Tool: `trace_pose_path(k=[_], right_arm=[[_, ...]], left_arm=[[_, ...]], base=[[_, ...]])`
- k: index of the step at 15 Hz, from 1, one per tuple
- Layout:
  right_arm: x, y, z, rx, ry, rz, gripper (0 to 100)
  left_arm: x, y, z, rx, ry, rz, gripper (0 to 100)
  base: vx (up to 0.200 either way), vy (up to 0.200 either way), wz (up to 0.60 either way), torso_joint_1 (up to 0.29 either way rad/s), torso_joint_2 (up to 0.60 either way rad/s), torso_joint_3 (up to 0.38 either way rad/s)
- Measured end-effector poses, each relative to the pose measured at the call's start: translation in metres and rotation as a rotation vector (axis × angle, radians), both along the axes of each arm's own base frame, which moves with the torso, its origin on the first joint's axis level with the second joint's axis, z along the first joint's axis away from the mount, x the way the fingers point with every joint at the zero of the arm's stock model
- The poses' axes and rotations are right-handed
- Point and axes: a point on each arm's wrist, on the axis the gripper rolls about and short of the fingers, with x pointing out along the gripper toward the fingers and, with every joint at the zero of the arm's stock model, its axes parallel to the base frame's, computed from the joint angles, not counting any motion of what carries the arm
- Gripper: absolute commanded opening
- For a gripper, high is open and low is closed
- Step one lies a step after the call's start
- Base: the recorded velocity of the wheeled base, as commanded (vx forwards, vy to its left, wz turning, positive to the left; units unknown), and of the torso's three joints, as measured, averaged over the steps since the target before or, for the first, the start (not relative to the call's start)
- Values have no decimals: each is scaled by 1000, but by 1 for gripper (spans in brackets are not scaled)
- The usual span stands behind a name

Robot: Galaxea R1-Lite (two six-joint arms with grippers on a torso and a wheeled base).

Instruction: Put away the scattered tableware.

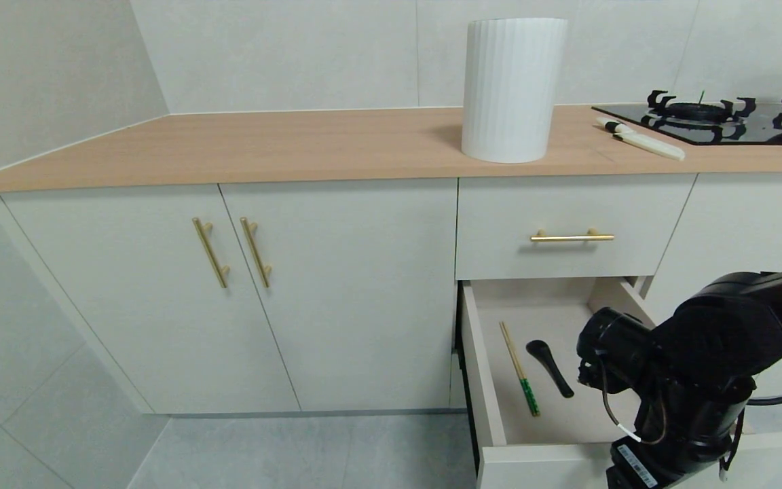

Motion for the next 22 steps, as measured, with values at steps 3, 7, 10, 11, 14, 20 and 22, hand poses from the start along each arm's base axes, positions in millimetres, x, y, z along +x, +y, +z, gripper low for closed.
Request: trace_pose_path(k=[3,7,10,11,14,20,22], right_arm=[[7,3,-1,-2,-26,-52,100],[17,7,-4,24,-82,-102,100],[24,8,-7,17,-132,-132,100],[26,8,-9,16,-139,-135,100],[35,8,-11,43,-194,-172,100],[49,6,-12,76,-298,-221,100],[54,7,-12,100,-342,-235,100]], left_arm=[[0,0,0,0,1,0,100],[0,0,0,0,0,0,100],[0,0,0,0,0,0,100],[0,0,0,0,0,0,100],[0,0,0,0,0,0,100],[0,0,0,0,0,0,100],[0,0,0,0,0,0,100]], base=[[0,0,0,0,0,0],[0,0,0,0,0,0],[0,0,0,0,0,0],[0,0,0,0,0,0],[0,0,0,0,0,0],[0,0,0,0,0,0],[0,0,0,0,0,0]])
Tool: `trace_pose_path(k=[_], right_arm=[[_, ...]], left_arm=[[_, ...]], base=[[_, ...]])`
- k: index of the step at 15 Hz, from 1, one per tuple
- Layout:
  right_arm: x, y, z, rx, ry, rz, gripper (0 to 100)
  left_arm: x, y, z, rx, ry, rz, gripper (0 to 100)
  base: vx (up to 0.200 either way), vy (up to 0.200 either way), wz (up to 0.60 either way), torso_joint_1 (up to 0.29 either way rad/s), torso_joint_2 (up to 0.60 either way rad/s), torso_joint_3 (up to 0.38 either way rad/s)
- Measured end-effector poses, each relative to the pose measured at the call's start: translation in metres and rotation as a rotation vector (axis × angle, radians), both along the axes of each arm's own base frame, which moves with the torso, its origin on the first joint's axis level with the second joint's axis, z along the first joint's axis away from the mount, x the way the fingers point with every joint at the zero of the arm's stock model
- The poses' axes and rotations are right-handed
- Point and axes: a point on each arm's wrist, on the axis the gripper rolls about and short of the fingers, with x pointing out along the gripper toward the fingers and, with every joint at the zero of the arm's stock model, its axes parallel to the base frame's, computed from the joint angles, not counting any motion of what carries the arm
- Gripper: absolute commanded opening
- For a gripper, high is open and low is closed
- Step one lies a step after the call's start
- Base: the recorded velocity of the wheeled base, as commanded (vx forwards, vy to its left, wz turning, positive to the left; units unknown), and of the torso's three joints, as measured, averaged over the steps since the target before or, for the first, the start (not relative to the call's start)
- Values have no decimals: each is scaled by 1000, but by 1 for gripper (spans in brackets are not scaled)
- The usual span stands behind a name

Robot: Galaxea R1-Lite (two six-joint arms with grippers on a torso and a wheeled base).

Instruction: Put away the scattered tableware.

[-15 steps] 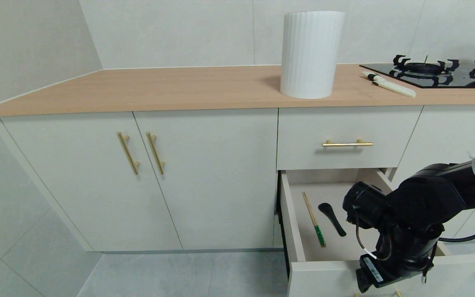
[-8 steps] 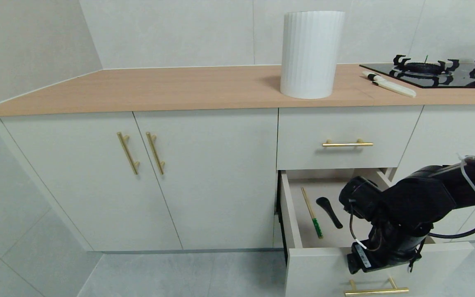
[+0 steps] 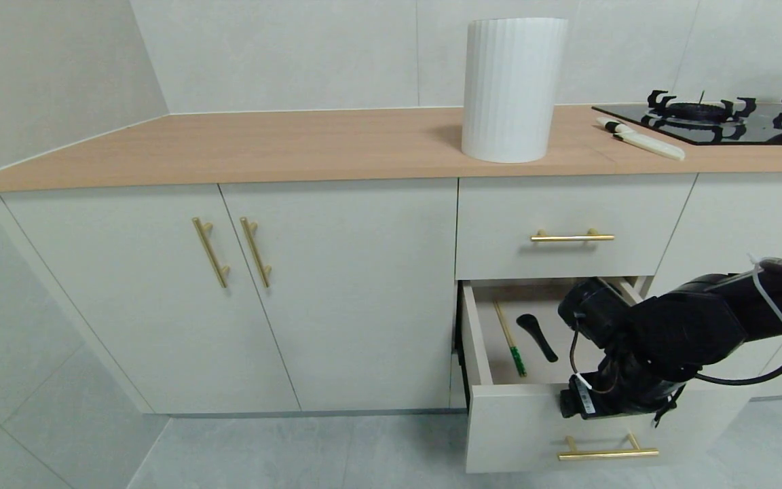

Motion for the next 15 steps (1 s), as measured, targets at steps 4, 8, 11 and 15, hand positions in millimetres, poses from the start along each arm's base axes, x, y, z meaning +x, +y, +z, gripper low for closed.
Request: trace_pose_path(k=[4,8,11,15], right_arm=[[6,0,-1,27,-43,-23,100],[18,-2,-4,68,-132,-49,100],[26,-4,-11,99,-204,-65,100],[37,-5,-19,113,-276,-89,100]], left_arm=[[0,0,0,0,0,1,100],[0,0,0,0,0,1,100],[0,0,0,0,0,0,100],[0,0,0,0,0,0,100]], base=[[0,0,0,0,0,0],[0,0,0,0,0,0],[0,0,0,0,0,0],[0,0,0,0,0,0]])
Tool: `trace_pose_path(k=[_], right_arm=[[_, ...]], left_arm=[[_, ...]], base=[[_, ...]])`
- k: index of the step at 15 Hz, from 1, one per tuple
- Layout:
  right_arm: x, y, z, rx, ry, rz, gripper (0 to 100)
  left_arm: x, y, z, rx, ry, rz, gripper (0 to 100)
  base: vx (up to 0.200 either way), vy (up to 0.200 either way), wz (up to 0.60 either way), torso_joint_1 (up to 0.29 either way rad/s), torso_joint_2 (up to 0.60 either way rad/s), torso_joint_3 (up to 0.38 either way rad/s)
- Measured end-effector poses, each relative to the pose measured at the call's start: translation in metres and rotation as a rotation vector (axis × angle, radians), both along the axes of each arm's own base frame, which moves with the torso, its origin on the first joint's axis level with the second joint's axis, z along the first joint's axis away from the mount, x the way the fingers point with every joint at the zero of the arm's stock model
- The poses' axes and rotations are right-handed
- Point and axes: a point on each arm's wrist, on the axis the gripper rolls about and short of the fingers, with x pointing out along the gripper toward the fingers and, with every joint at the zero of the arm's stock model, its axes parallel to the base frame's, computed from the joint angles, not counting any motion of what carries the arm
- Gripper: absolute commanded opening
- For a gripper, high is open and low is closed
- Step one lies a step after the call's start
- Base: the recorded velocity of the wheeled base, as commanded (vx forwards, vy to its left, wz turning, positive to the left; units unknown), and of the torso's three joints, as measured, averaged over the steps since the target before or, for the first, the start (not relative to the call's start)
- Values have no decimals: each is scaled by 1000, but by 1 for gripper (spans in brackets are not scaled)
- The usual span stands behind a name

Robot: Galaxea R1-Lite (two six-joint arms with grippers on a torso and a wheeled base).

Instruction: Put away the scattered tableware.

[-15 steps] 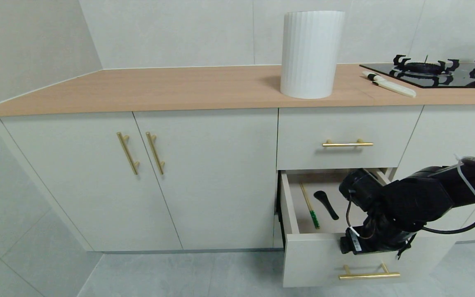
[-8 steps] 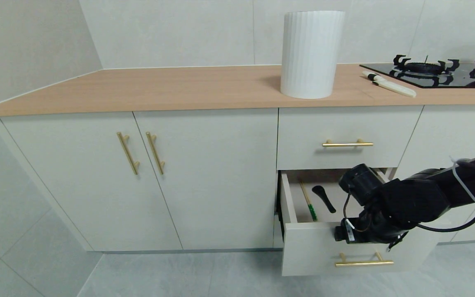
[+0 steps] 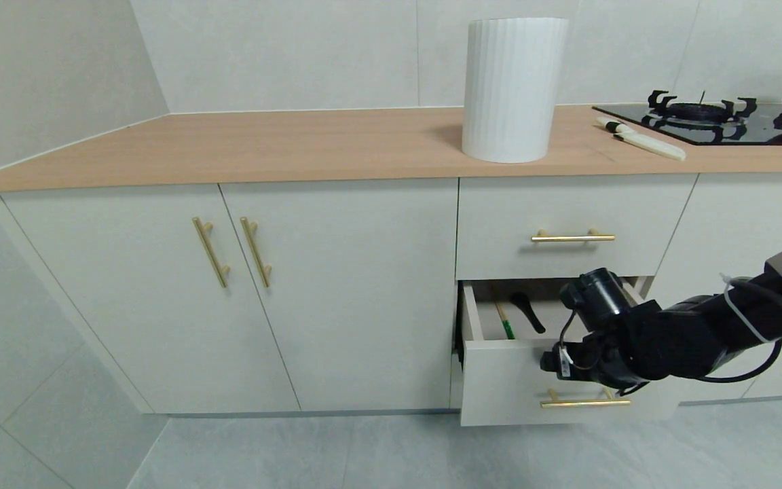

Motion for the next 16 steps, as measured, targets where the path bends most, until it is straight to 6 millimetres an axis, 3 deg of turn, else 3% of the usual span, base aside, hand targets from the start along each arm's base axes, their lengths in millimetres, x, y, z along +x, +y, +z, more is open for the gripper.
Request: trace_pose_path(k=[16], right_arm=[[43,-10,-11,44,-257,-15,100]], left_arm=[[0,0,0,0,0,0,100]], base=[[0,0,0,0,0,0]])
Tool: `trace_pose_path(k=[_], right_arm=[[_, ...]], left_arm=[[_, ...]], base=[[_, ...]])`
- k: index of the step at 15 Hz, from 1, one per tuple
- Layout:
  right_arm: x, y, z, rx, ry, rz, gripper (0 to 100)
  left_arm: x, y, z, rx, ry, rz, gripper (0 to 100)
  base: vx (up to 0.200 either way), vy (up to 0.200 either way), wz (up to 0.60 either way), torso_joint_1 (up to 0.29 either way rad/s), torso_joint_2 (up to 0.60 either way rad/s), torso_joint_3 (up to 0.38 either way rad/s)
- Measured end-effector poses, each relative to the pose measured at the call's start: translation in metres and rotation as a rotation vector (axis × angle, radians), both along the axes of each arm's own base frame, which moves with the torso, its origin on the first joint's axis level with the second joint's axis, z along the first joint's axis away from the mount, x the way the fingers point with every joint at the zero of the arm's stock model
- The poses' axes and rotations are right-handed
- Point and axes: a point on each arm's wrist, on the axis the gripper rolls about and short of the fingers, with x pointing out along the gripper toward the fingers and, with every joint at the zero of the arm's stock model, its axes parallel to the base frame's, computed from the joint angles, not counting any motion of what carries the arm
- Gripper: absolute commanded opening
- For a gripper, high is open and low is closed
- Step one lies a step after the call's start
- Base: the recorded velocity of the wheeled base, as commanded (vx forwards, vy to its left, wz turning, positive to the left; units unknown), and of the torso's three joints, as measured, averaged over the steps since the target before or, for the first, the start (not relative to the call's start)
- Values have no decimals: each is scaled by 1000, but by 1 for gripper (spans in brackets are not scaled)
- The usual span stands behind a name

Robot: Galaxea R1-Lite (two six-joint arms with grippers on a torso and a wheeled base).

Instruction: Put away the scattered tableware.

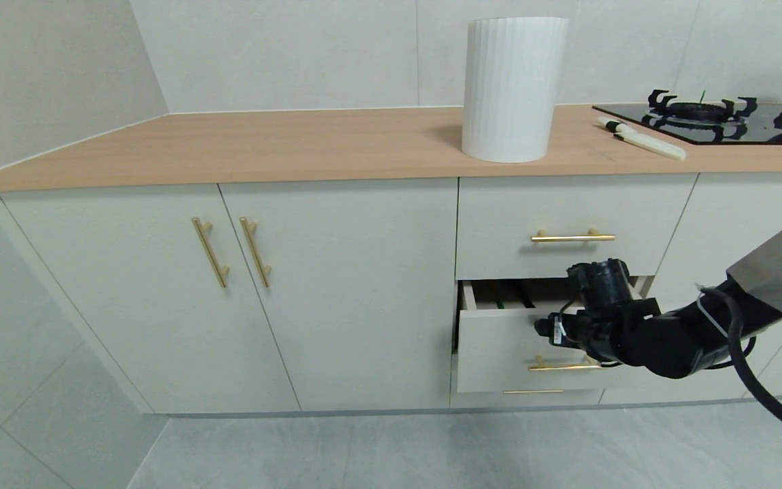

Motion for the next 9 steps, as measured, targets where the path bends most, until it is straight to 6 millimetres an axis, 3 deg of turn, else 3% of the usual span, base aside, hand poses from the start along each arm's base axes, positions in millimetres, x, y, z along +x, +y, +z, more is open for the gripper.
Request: trace_pose_path(k=[9], right_arm=[[23,0,-26,43,-131,-21,100]], left_arm=[[0,0,0,0,0,0,100]], base=[[0,0,0,0,0,0]])
